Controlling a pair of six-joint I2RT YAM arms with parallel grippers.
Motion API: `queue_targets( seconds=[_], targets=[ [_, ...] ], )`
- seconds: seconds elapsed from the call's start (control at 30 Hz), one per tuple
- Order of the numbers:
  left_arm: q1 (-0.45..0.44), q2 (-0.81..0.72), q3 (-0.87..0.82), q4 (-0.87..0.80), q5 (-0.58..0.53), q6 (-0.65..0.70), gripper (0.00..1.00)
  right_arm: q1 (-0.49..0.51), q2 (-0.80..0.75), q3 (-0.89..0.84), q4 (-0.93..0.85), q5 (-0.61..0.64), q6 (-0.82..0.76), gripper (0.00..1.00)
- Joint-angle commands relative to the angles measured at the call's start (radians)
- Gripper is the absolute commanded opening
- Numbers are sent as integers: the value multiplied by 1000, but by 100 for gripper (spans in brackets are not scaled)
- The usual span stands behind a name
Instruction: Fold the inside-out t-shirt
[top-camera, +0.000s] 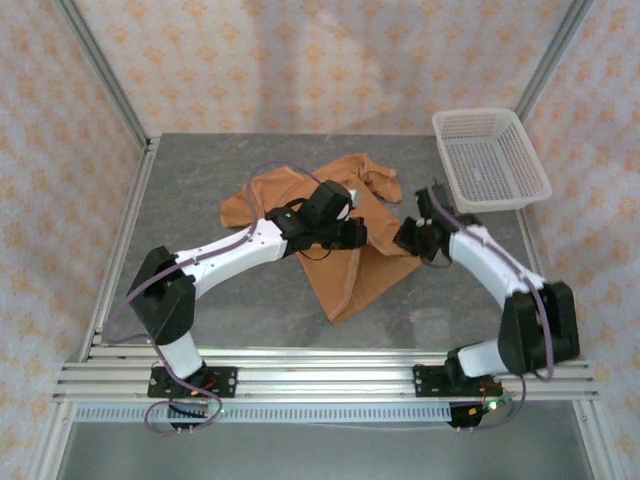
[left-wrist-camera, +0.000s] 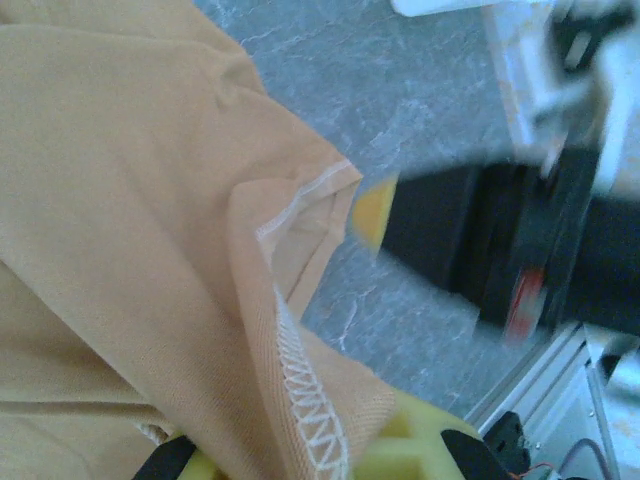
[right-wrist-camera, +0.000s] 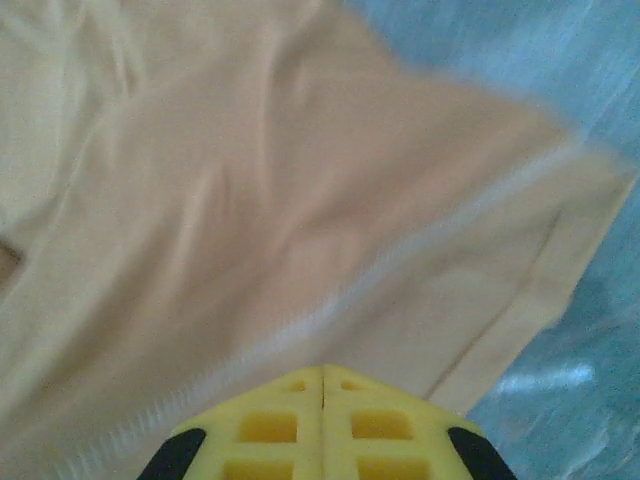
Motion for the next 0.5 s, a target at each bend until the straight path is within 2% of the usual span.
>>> queue_targets(
  seconds=[0.0,0.13,0.27,0.37,0.43,0.47],
  targets=[
    [10,16,55,-60,21,-5,0,104,-47,-183,272,-28,156,0],
    [10,7,93,-90,11,-8,0,239,-9,-276,517,48,271,0],
    [10,-5,128,-107,4,-37,0,265,147,-264,755,72,341,0],
    [6,-23,144,-101,12,-80,0,265,281,-149,875,81,357,0],
    [-6,-41,157,-108,8,-97,0,265,341,-34,866,96,361,0],
    [-13,-52,165,-114,0,-103,0,265,370,29,842,104,361,6]
  ],
)
